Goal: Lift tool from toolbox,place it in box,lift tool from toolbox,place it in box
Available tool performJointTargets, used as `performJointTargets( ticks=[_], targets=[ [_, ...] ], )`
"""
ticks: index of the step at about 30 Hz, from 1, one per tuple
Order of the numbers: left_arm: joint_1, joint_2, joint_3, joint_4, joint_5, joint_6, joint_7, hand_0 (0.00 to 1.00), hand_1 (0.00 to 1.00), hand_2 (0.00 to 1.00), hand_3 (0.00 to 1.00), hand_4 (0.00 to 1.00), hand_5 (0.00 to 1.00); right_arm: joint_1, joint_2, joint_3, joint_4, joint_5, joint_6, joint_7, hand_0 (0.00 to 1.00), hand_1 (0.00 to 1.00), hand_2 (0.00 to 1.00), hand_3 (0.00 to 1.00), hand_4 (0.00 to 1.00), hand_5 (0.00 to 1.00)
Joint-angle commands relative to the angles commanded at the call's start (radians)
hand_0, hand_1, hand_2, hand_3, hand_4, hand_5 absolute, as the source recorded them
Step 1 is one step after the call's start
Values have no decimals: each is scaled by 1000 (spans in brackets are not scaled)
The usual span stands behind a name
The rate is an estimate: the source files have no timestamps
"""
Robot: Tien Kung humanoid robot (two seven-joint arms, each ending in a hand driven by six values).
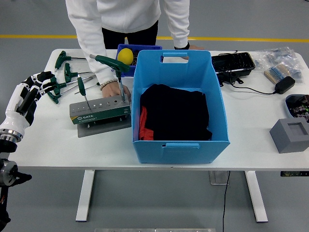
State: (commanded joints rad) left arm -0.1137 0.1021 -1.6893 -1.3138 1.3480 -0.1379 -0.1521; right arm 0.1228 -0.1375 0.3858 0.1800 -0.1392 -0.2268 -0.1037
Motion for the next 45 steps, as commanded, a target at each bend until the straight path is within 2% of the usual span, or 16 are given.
performJointTargets(
  ticks=[4, 5, 7, 10, 11, 14, 18, 22, 26, 30, 34, 35, 37, 40, 41, 45],
  targets=[
    [-34, 38, 0, -38, 163, 8, -101, 748, 769, 852, 760, 900, 673, 0, 0, 2, 0, -2, 0, -1, 649, 640, 718, 582, 817, 691],
    [-45, 51, 5, -47, 202, 10, -127, 848, 882, 951, 833, 998, 575, -1, 0, 1, 0, -1, 0, -1, 651, 641, 718, 582, 818, 692],
    [-85, 94, 35, -64, 293, 22, -193, 848, 882, 951, 833, 998, 575, -1, 0, 4, 0, -3, 0, -2, 651, 641, 718, 582, 818, 692],
    [-148, 151, 94, -60, 417, 26, -259, 848, 882, 951, 833, 998, 575, -2, 0, 5, 0, -5, -1, -3, 651, 641, 718, 582, 818, 692],
    [-173, 169, 117, -53, 456, 21, -269, 912, 952, 998, 889, 998, 537, -2, 0, 5, 0, -6, 0, -4, 650, 641, 719, 582, 817, 694],
    [-262, 213, 195, -22, 590, -9, -270, 912, 952, 998, 889, 998, 537, -2, 0, 2, 0, -3, 0, -4, 650, 641, 719, 582, 817, 694],
    [-367, 236, 292, 27, 753, -45, -246, 928, 972, 998, 915, 998, 537, -4, 0, -11, 0, 13, 0, -2, 650, 642, 718, 581, 818, 693],
    [-467, 238, 386, 99, 913, -83, -218, 928, 972, 998, 915, 998, 537, -4, -1, -17, 0, 15, 1, -3, 650, 642, 718, 581, 818, 693],
    [-559, 226, 463, 183, 921, -120, -193, 926, 968, 997, 940, 998, 546, -4, -2, -31, 0, 28, 2, -1, 650, 642, 719, 582, 819, 693],
    [-633, 209, 518, 270, 921, -135, -177, 907, 953, 976, 939, 998, 573, -4, -2, -51, 0, 49, 2, 1, 651, 644, 719, 582, 819, 688],
    [-689, 194, 561, 345, 921, -121, -178, 907, 953, 976, 939, 998, 573, -5, -2, -57, 1, 53, 3, 2, 651, 644, 719, 582, 819, 688],
    [-701, 190, 568, 361, 921, -119, -178, 833, 883, 922, 888, 998, 596, -5, -2, -56, 1, 51, 3, 1, 650, 644, 719, 581, 819, 687],
    [-723, 176, 583, 397, 921, -116, -177, 833, 883, 922, 888, 998, 596, -5, -2, -53, 2, 46, 3, 0, 650, 644, 719, 581, 819, 687],
    [-743, 159, 595, 439, 921, -121, -171, 833, 883, 922, 888, 998, 596, -5, -2, -50, 3, 41, 2, -2, 650, 644, 719, 581, 819, 687],
    [-750, 152, 600, 456, 921, -123, -169, 756, 781, 824, 814, 998, 621, -5, -3, -50, 3, 41, 2, -2, 651, 644, 719, 581, 818, 685],
    [-776, 133, 633, 508, 921, -119, -164, 756, 781, 824, 814, 998, 621, -5, -4, -45, 4, 32, 1, -4, 651, 644, 719, 581, 818, 685]
  ],
)
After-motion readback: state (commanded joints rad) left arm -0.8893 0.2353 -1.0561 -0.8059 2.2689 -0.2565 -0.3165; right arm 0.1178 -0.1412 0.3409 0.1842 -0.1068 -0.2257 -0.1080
